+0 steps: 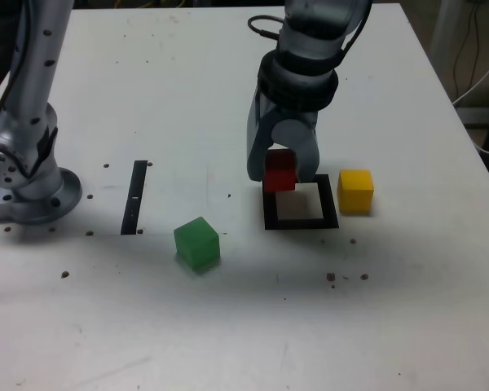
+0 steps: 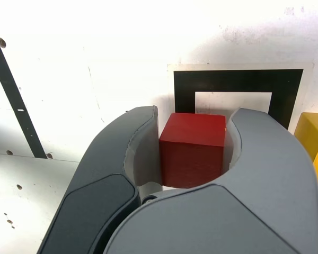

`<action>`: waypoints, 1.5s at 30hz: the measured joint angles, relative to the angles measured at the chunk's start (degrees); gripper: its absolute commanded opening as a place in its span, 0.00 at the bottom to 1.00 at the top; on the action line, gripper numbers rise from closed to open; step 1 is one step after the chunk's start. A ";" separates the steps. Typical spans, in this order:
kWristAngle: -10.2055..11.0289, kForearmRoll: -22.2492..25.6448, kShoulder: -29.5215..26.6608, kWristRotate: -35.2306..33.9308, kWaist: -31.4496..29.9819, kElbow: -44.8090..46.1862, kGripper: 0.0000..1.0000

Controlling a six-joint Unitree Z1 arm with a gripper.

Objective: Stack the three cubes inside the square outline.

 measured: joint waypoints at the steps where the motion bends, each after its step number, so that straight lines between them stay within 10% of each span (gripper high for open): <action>1: -0.01 -0.06 0.13 0.00 -0.04 0.00 0.33; 21: -0.85 -1.74 4.70 -0.01 -1.47 -2.30 0.35; 45: -0.24 -6.30 4.23 0.01 -1.48 0.45 0.89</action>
